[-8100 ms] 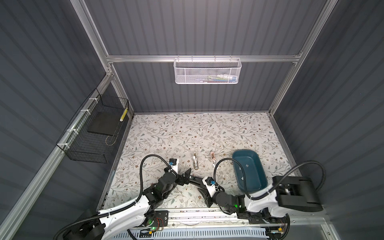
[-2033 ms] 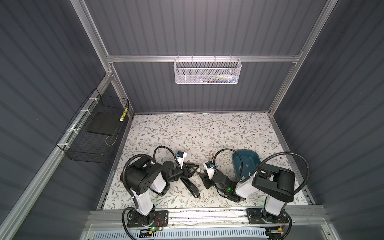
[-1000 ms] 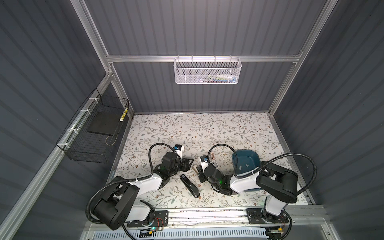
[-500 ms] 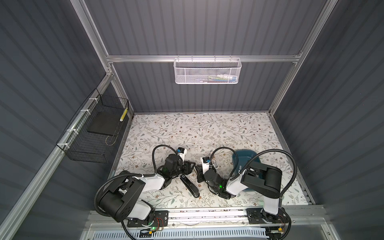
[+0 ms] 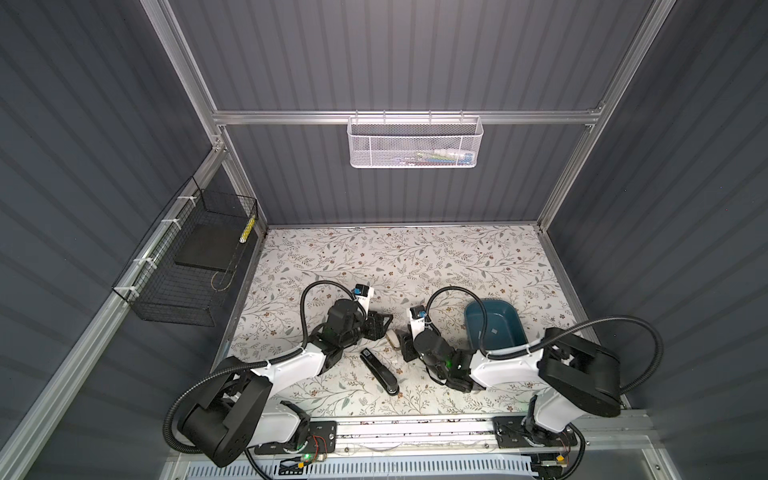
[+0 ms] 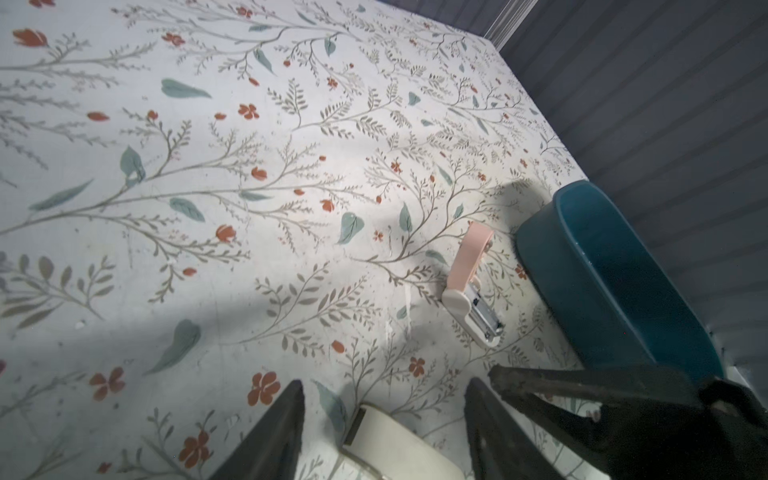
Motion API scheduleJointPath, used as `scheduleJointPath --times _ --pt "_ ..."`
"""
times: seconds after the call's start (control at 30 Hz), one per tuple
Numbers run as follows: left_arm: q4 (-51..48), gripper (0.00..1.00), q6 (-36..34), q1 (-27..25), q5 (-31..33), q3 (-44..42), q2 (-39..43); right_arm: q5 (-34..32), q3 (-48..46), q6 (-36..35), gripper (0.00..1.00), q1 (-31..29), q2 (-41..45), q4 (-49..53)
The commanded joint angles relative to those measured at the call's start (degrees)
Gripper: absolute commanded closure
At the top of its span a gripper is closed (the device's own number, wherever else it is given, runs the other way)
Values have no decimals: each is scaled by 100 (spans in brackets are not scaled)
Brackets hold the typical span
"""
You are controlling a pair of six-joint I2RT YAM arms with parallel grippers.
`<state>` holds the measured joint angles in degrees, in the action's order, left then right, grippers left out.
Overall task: Load the staples into the stapler
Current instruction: 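Lift the right gripper and move it over the open pink stapler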
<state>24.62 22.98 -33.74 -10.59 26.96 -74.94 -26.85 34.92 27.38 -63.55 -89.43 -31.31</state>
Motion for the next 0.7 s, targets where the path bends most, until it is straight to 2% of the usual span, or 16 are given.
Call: scheduleJointPath --times 0.0,0.17,0.37,0.53,0.67 --pt "-347 36 -161 -28 -31 226 93 -317 61 -237 46 61 452 1002" --pt "-494 31 -218 -28 -138 474 131 -334 -513 -46 43 442 1139 1262" --pt "-625 28 -251 -27 -319 865 -39 -502 -1067 59 29 734 1592 1510" --pt "-592 25 -208 -32 -415 1097 -263 -300 -1308 172 21 890 1515 1399" --pt "-593 23 -145 -37 -539 1272 -532 -146 -1321 232 20 989 1179 1238"
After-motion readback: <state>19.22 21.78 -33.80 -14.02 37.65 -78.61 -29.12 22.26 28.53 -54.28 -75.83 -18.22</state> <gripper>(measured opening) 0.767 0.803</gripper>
